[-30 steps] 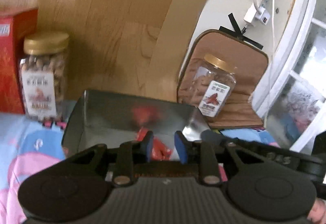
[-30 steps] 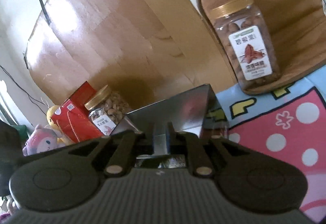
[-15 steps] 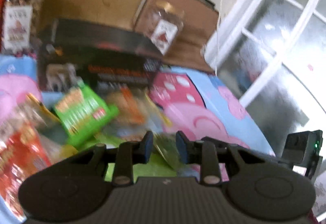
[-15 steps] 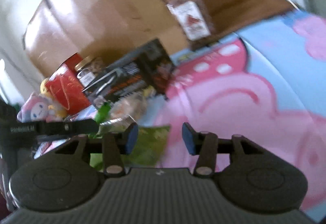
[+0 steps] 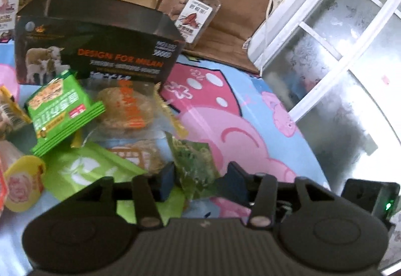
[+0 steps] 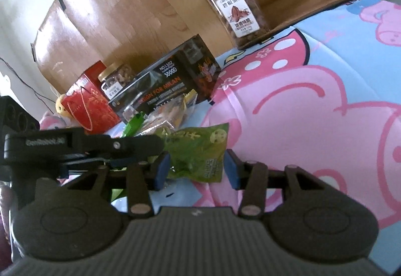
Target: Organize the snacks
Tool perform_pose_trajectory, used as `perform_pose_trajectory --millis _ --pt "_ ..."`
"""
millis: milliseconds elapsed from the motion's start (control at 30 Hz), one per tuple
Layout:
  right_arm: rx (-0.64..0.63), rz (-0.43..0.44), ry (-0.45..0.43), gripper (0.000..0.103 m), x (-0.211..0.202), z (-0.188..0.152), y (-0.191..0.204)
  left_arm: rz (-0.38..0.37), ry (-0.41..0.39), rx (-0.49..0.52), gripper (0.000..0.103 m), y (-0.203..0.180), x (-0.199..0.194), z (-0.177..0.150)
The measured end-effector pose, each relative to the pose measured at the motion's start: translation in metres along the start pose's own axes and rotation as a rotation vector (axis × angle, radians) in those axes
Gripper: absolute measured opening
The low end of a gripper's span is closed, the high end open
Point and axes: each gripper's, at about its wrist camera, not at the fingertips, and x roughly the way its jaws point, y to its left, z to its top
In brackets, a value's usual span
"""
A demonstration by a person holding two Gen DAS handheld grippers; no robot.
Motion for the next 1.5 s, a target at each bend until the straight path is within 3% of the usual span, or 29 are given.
perform_pose_trajectory --millis 67,167,200,367,533,667,733,767,800,867,1000,1233,1367,1433,1467,1500 --pt "0.002 0.005 -0.004 0.051 -0.001 -0.001 -0.001 0.009 -0.003 0.009 0.045 -0.005 0.003 0.003" --pt "0.011 0.012 -0.008 0.051 -0.003 -0.002 -0.002 0.067 -0.021 0.034 0.017 -0.009 0.009 0.006" --pt "0.020 0.019 -0.010 0.051 -0.004 -0.002 -0.003 0.080 -0.022 0.028 0.013 -0.007 0.009 0.007" --pt "0.123 0.088 -0.019 0.050 -0.010 0.000 -0.018 0.006 -0.028 -0.021 0.012 0.003 -0.001 0.005" --pt "0.203 0.133 -0.030 0.054 -0.014 0.002 -0.023 -0.147 -0.044 -0.063 0.010 0.011 -0.024 0.002" --pt "0.285 0.251 0.013 0.057 -0.008 0.002 -0.024 -0.211 -0.083 -0.105 0.010 0.020 -0.038 0.006" --pt "0.308 0.303 0.042 0.054 -0.003 0.002 -0.021 -0.230 -0.100 -0.123 0.010 0.025 -0.043 0.010" --pt "0.309 0.317 0.046 0.041 -0.001 0.004 -0.019 -0.225 -0.112 -0.123 0.010 0.026 -0.045 0.012" --pt "0.295 0.313 0.047 0.022 0.000 0.007 -0.014 -0.214 -0.128 -0.116 0.010 0.027 -0.048 0.015" --pt "0.260 0.283 0.043 0.009 0.003 0.016 -0.006 -0.196 -0.155 -0.098 0.010 0.028 -0.053 0.023" --pt "0.206 0.280 -0.001 0.006 0.015 0.046 0.015 -0.118 -0.227 -0.055 0.010 0.030 -0.064 0.049" --pt "0.010 0.200 -0.060 0.006 0.081 0.104 0.060 0.117 -0.352 -0.036 0.013 0.051 -0.058 0.107" --pt "-0.128 0.060 -0.059 0.012 0.126 0.107 0.079 0.274 -0.346 -0.034 0.016 0.064 -0.041 0.125" --pt "-0.178 0.004 -0.075 0.025 0.132 0.102 0.085 0.313 -0.332 -0.022 0.016 0.068 -0.039 0.123" --pt "-0.186 -0.006 -0.091 0.039 0.128 0.099 0.085 0.312 -0.327 -0.021 0.016 0.070 -0.041 0.120" --pt "-0.186 -0.007 -0.113 0.043 0.121 0.096 0.084 0.306 -0.328 -0.024 0.018 0.073 -0.044 0.116"
